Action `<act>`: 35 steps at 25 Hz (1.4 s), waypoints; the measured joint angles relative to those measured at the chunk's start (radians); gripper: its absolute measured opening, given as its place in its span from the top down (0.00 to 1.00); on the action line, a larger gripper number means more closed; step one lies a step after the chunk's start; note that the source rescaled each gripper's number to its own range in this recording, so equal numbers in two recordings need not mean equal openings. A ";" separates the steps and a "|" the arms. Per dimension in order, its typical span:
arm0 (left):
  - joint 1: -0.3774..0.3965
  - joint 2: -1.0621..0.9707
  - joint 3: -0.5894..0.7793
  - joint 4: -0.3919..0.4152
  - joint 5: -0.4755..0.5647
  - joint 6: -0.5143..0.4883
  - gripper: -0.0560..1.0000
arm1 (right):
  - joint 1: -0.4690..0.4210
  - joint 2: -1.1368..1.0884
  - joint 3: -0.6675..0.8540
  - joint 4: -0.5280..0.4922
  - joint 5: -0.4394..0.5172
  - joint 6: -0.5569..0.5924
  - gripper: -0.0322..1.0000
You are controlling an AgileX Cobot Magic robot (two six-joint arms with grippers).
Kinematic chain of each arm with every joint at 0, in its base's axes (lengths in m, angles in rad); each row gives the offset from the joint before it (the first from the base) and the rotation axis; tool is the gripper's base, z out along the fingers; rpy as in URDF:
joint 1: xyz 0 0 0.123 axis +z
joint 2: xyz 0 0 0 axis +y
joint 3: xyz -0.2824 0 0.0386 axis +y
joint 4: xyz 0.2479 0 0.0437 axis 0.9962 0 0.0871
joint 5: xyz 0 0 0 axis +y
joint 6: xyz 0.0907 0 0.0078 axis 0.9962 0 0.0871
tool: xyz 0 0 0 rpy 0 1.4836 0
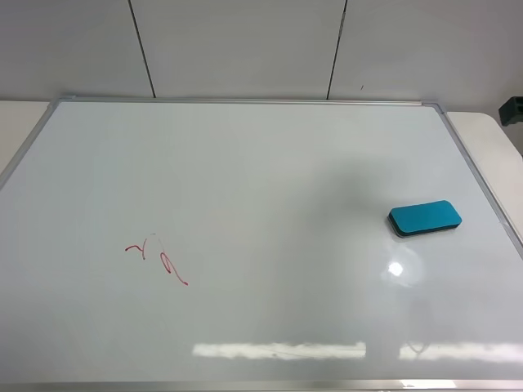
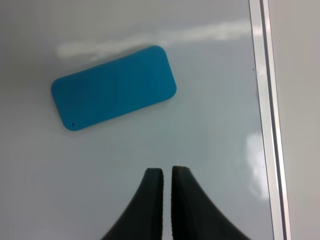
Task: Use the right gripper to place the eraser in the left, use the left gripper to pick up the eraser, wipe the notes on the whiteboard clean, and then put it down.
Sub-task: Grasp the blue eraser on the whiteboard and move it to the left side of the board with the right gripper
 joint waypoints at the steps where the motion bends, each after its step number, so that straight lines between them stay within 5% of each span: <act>1: 0.000 0.000 0.000 0.000 0.000 0.000 0.00 | 0.000 0.019 -0.001 0.000 -0.013 -0.002 0.96; 13: 0.000 0.000 0.000 0.000 0.000 0.000 0.00 | -0.001 0.273 -0.001 0.029 -0.039 -0.033 0.96; 25: 0.000 0.000 0.000 0.000 0.000 0.000 0.00 | 0.061 0.433 -0.002 -0.119 -0.176 0.080 0.96; 35: 0.000 0.000 0.000 0.000 0.000 0.000 0.00 | 0.095 0.591 -0.003 -0.138 -0.322 0.083 0.96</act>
